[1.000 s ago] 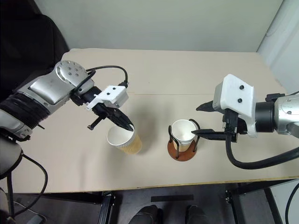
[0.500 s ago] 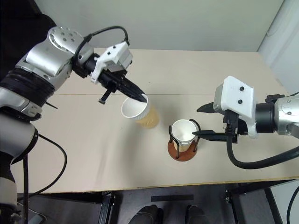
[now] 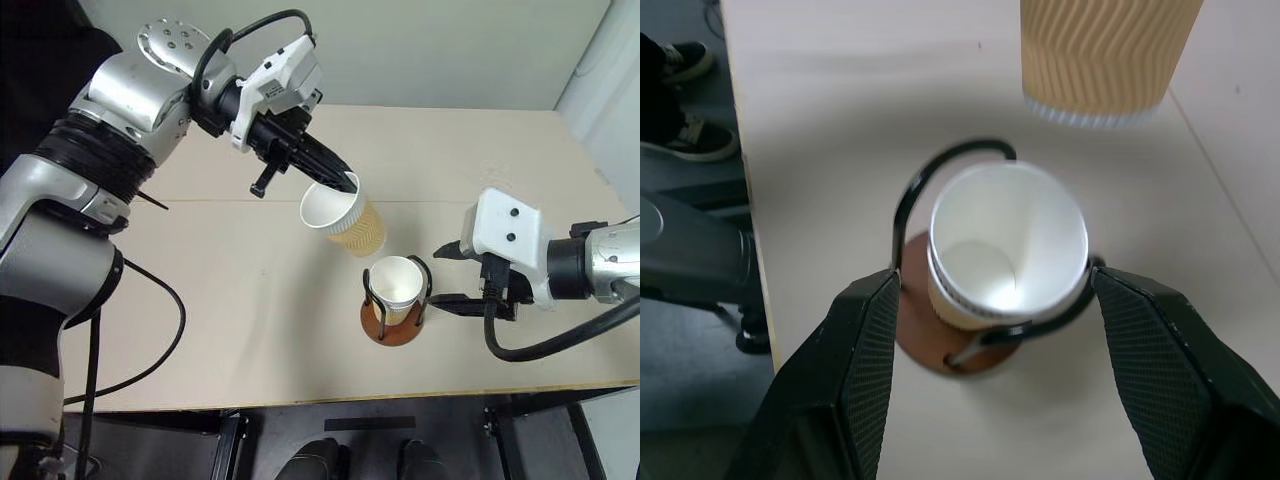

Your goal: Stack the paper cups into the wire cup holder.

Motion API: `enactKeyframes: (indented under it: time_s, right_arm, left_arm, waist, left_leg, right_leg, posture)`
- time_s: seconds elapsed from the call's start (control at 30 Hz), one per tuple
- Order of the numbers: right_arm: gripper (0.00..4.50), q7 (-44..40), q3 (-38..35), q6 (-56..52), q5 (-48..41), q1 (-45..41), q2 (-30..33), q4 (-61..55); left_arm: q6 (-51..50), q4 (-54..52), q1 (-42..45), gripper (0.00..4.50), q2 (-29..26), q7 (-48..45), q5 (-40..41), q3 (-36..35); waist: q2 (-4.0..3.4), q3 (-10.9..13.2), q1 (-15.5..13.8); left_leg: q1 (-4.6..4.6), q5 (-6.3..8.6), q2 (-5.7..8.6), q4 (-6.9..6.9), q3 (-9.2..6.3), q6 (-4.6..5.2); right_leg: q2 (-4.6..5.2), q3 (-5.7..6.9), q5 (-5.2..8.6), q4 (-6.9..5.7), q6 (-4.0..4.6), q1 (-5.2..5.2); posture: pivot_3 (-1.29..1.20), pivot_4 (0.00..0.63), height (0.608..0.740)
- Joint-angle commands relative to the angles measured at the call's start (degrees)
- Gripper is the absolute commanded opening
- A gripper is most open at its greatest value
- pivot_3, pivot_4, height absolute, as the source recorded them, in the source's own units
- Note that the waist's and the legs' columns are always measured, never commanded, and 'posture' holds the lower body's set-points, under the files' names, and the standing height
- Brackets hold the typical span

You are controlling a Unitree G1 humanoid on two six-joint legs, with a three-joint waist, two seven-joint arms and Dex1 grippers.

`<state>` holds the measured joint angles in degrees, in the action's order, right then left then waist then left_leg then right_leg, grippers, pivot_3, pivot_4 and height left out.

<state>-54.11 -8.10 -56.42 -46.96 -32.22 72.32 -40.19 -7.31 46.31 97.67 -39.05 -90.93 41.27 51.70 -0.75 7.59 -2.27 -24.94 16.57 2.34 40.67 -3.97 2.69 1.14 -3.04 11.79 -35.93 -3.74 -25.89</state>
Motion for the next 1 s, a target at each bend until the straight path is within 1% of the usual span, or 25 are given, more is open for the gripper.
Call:
enactKeyframes:
  time_s: [0.03,0.5,1.0]
  right_arm:
    - [3.08,0.2,-3.6,0.9,0.4,1.1,1.3,-1.4]
    - [3.08,1.6,-11.4,-2.3,-2.3,6.2,3.2,-4.0]
    - [3.08,5.6,-15.8,-6.1,-6.9,8.4,3.3,-7.0]
  left_arm:
    - [1.2,1.4,2.5,0.06,1.5,-1.6,1.0,-1.6]
    - [4.3,5.7,3.5,0.06,8.9,-1.6,0.5,0.9]
    - [8.3,6.9,2.8,0.06,13.1,-1.6,-0.2,5.7]
  waist:
    - [0.0,0.0,0.0]
    - [0.0,0.0,-1.0]
    - [0.02,0.0,-1.3]
  left_leg:
    - [-0.01,0.0,-0.04,0.04,-0.05,0.0]
    - [-0.03,0.02,-0.04,0.31,0.06,0.04]
    - [-0.02,0.03,-0.01,0.42,0.18,0.05]
  right_leg:
    - [0.05,-0.03,-0.01,0.0,-0.01,0.01]
    - [0.07,-0.08,-0.07,-0.06,-0.14,0.07]
    - [0.02,-0.11,-0.13,-0.1,-0.24,0.11]
  posture:
    - [0.0,0.15,0.74]
    - [0.0,0.15,0.74]
    - [0.0,0.15,0.74]
